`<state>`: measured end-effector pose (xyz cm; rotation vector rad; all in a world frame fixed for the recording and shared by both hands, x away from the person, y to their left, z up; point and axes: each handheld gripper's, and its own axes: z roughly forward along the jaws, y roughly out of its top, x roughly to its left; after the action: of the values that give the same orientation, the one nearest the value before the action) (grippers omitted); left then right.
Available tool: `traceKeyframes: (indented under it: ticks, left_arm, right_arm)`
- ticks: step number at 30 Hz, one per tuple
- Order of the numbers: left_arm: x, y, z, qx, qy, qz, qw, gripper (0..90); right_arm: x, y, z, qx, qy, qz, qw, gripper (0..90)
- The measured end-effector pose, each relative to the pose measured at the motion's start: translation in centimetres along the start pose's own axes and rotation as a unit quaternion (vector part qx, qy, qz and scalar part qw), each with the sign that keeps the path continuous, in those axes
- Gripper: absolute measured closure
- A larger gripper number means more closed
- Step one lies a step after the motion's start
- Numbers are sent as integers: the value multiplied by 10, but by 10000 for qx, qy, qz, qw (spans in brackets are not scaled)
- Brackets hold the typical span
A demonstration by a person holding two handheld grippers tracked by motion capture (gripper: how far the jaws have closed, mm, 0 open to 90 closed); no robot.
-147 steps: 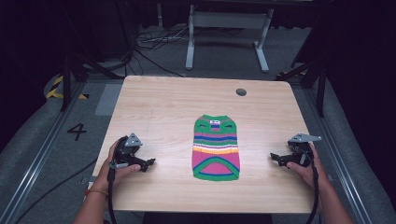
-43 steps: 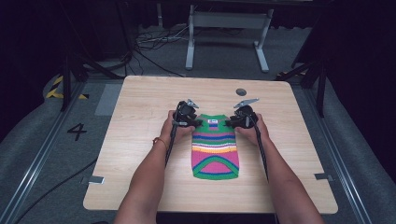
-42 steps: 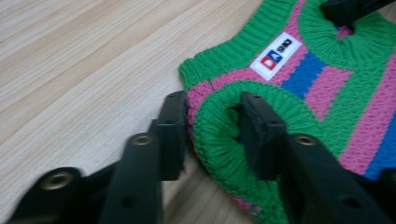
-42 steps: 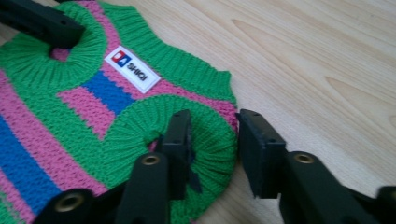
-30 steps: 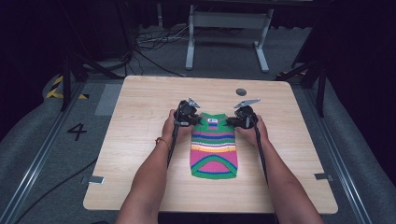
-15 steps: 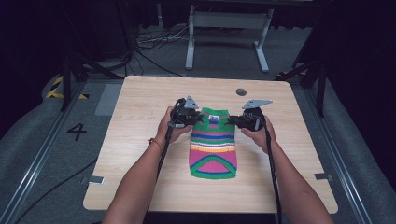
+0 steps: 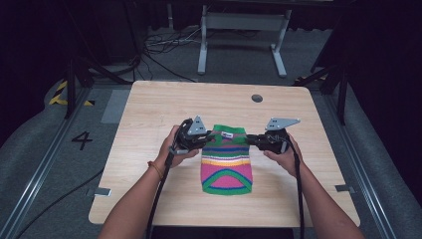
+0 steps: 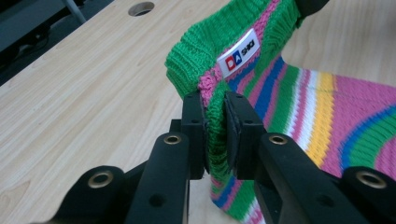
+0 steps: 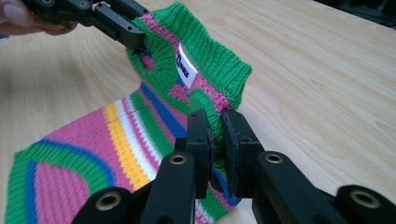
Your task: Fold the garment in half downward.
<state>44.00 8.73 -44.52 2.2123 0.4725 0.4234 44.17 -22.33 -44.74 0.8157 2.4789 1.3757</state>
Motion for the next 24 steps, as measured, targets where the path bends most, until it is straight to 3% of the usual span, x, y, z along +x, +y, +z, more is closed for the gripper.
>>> traceKeyframes:
  ticks: [11, 17, 24]
  left_arm:
    - [-27, -13, -13, 202, -150, 307, 9992, 808]
    - [-39, -22, -17, 215, -259, 267, 9991, 801]
    - [-58, -30, -20, 450, -359, 566, 9967, 802]
  right_arm:
    - [18, -16, -15, 72, 254, -265, 9993, 820]
    - [30, -27, -20, 164, 446, -353, 9982, 819]
    - [46, -36, -23, 382, 524, -530, 9965, 814]
